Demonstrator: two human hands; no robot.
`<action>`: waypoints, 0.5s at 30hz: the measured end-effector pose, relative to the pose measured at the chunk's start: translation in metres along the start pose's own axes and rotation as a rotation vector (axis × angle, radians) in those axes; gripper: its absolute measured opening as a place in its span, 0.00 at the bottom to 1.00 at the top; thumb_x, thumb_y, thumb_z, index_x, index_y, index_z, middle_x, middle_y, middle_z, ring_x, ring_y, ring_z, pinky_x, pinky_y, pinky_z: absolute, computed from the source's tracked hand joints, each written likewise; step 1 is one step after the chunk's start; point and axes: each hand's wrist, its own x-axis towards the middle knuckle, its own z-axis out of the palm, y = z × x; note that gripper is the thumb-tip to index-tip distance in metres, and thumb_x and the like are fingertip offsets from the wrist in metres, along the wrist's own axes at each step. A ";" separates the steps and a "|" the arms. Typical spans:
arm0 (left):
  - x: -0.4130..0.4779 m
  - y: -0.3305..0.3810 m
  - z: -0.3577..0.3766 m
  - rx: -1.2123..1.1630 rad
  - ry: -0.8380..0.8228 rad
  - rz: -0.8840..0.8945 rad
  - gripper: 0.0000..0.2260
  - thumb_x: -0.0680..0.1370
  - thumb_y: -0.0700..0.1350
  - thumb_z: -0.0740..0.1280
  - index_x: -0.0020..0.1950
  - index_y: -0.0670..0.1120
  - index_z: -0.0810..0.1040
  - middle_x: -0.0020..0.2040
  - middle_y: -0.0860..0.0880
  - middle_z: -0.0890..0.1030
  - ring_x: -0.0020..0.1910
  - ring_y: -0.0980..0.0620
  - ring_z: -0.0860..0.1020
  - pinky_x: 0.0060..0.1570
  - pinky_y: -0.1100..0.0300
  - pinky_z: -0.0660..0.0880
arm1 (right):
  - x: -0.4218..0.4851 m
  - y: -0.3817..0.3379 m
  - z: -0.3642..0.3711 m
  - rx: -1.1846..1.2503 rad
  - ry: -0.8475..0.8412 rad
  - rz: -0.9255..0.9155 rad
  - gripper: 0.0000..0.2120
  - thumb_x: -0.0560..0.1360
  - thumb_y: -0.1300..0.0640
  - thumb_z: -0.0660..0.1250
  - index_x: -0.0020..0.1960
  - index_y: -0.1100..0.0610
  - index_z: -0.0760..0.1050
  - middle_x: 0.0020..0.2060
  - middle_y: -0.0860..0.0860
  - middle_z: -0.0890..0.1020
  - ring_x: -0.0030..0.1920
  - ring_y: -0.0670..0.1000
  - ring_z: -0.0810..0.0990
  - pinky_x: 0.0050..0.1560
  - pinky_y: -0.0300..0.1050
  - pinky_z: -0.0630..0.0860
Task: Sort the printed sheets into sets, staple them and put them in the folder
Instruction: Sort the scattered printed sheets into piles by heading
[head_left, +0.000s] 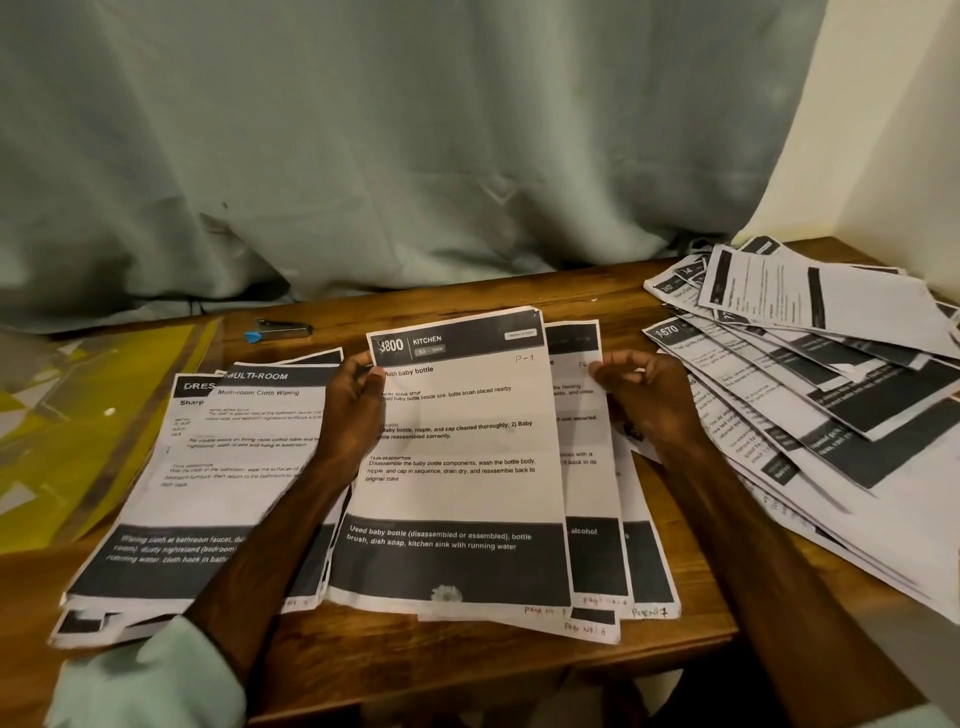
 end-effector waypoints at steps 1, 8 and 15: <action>0.000 0.000 0.000 0.002 -0.005 0.001 0.08 0.85 0.40 0.61 0.63 0.45 0.74 0.49 0.54 0.83 0.44 0.60 0.83 0.40 0.66 0.79 | 0.000 -0.001 0.000 0.012 -0.037 0.025 0.07 0.79 0.60 0.70 0.55 0.62 0.78 0.45 0.55 0.86 0.40 0.49 0.87 0.33 0.38 0.81; 0.000 0.000 0.001 -0.026 0.002 -0.007 0.07 0.85 0.41 0.61 0.62 0.49 0.73 0.50 0.54 0.82 0.47 0.57 0.82 0.45 0.61 0.79 | 0.001 0.002 0.002 0.000 -0.113 0.072 0.10 0.75 0.63 0.73 0.53 0.67 0.80 0.48 0.60 0.87 0.46 0.59 0.87 0.44 0.52 0.85; -0.001 0.000 0.001 -0.015 0.006 -0.009 0.07 0.85 0.41 0.61 0.62 0.48 0.73 0.49 0.56 0.81 0.46 0.59 0.81 0.38 0.68 0.78 | 0.002 0.006 0.000 -0.012 0.013 0.004 0.10 0.78 0.58 0.71 0.56 0.61 0.79 0.47 0.54 0.87 0.44 0.54 0.88 0.39 0.47 0.85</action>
